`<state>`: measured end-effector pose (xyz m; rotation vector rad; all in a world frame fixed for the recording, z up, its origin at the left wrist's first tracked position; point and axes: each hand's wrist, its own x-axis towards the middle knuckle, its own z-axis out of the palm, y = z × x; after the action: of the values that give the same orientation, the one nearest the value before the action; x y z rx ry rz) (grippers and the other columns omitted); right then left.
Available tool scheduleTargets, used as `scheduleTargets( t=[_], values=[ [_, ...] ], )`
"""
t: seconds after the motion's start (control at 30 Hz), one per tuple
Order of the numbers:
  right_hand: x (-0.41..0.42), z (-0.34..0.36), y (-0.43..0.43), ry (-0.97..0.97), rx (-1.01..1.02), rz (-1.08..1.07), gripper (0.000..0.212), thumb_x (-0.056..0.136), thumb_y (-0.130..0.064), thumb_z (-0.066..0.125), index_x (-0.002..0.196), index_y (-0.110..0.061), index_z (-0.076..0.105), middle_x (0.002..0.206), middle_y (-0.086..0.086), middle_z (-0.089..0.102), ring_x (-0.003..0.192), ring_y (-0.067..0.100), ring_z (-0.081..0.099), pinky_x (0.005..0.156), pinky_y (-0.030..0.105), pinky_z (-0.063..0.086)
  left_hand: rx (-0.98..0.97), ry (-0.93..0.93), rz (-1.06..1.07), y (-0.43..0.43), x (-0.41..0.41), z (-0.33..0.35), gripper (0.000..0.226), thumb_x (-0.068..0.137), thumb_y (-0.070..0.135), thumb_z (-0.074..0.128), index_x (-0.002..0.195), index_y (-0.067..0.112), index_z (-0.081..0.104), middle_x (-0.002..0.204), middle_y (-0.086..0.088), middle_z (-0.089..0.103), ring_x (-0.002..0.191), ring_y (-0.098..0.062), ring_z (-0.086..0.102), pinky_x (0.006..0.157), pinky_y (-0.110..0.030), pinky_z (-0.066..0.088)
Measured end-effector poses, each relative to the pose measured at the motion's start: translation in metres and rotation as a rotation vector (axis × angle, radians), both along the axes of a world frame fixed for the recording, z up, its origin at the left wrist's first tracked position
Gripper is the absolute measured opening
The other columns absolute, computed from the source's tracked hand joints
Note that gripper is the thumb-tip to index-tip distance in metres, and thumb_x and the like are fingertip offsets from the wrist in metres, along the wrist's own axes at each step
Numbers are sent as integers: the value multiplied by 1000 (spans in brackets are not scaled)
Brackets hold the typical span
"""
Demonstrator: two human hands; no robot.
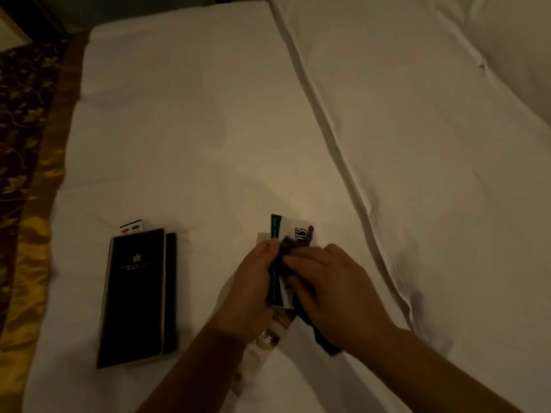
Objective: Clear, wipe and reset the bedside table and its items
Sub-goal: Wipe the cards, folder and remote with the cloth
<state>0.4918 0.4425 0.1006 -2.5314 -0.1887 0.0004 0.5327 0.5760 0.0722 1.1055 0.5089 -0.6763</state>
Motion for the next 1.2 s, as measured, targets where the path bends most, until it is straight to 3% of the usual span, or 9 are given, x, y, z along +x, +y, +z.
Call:
scheduleTargets(
  t=[0.1,0.3,0.4,0.63,0.73,0.87,0.97,1.07,1.2],
  values=[
    [-2,6,0,52,193,-126,30,90,-29,57,118,-32,68,104,-12,71,86,7,57,76,7,36,-38,27,-31,10,-5,-2,61,99,61,33,118,20,74,120,-14,73,109,-28,71,79,-35,61],
    [31,3,10,-30,-11,-83,27,93,-22,60,117,-25,69,113,-6,71,90,17,57,74,25,44,29,-97,-79,6,-18,-6,54,84,69,33,96,44,79,105,1,78,97,-15,75,70,-24,59],
    [22,3,-4,-9,-50,-205,24,89,-14,64,111,-20,72,104,0,73,79,20,57,65,29,45,25,-76,-6,14,-14,-7,56,88,69,34,99,38,79,105,-6,78,92,-22,76,67,-29,60],
    [-42,6,19,-35,-12,246,36,82,-24,73,117,-28,68,121,-10,67,95,14,61,82,23,51,-28,43,165,15,-3,-4,57,98,58,41,98,17,80,100,-17,77,82,-31,76,71,-43,64],
    [-54,-1,1,39,-26,-11,33,81,-16,74,112,-29,72,117,-9,69,91,15,63,77,25,52,-17,24,178,21,-3,-1,49,100,53,41,117,18,71,109,-18,76,98,-37,73,82,-50,61],
    [-47,-2,-15,169,351,-486,26,89,-23,65,106,-42,70,98,-31,67,90,-3,64,80,5,41,-37,-42,192,32,-8,-6,41,104,45,39,122,21,67,110,-12,76,97,-30,74,74,-40,63],
    [-41,3,-3,198,583,-591,25,90,-21,65,99,-43,73,87,-28,71,80,0,68,78,24,56,-10,-29,178,29,-15,-9,40,104,44,39,121,20,67,110,-13,76,94,-28,75,69,-38,62],
    [-46,15,13,153,641,-513,23,89,-21,66,107,-35,73,101,-26,69,91,1,64,84,22,50,17,-47,174,36,-13,-3,41,102,43,45,119,15,70,112,-20,74,92,-33,74,76,-45,62],
    [-51,14,6,344,1226,-565,21,87,-16,66,98,-31,77,94,-1,77,79,27,75,63,44,61,282,-225,8,38,-16,-2,40,103,40,45,129,16,64,118,-16,71,108,-35,69,97,-55,54]
  ],
)
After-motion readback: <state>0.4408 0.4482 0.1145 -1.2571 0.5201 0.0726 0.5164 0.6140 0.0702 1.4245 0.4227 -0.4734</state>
